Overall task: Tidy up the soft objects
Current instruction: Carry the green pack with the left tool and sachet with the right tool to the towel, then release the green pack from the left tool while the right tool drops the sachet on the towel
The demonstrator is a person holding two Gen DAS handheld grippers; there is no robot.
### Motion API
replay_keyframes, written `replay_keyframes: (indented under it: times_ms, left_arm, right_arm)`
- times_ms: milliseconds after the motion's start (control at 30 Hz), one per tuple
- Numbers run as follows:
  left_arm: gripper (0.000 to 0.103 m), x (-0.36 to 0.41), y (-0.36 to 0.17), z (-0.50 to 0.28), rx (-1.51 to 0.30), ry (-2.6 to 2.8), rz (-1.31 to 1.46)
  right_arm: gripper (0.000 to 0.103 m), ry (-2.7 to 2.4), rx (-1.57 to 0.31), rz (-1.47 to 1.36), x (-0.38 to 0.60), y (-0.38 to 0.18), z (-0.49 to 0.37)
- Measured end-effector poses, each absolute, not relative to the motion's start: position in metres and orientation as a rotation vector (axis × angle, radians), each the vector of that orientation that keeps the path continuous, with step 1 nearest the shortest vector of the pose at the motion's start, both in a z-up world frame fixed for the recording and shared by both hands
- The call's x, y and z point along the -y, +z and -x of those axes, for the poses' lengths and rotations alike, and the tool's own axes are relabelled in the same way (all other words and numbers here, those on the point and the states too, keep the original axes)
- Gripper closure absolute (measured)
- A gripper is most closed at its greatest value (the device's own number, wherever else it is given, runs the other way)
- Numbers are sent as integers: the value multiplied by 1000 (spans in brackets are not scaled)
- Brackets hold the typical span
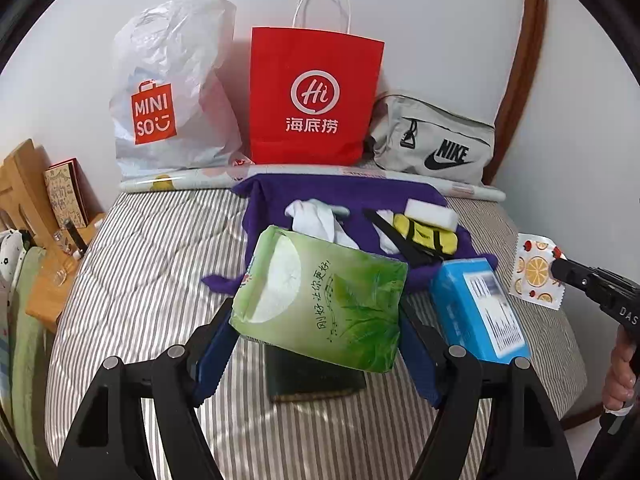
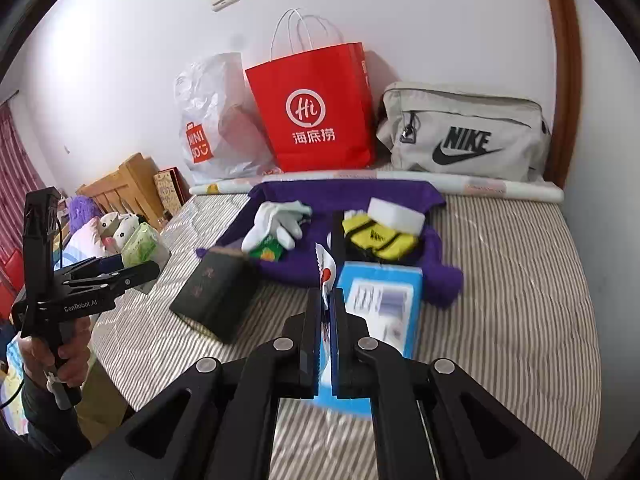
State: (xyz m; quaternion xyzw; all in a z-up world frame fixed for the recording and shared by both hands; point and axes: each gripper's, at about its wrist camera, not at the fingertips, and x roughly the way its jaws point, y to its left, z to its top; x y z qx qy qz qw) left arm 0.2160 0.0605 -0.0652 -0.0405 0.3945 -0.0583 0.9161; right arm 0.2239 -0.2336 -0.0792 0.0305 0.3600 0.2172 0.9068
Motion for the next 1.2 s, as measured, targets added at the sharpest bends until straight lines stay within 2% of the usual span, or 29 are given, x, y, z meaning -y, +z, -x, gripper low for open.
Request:
replay_keyframes:
  times_ms: [767,1200]
  left_arm:
    - [29,-57,-99,-361,-949,-197,143]
    - [29,-39,-139,-414,-1070,-193,131]
  right_arm:
    - [99,514,-854,-105,182,-117,-360]
    - [94,502,-971,-81,169,-159,-402]
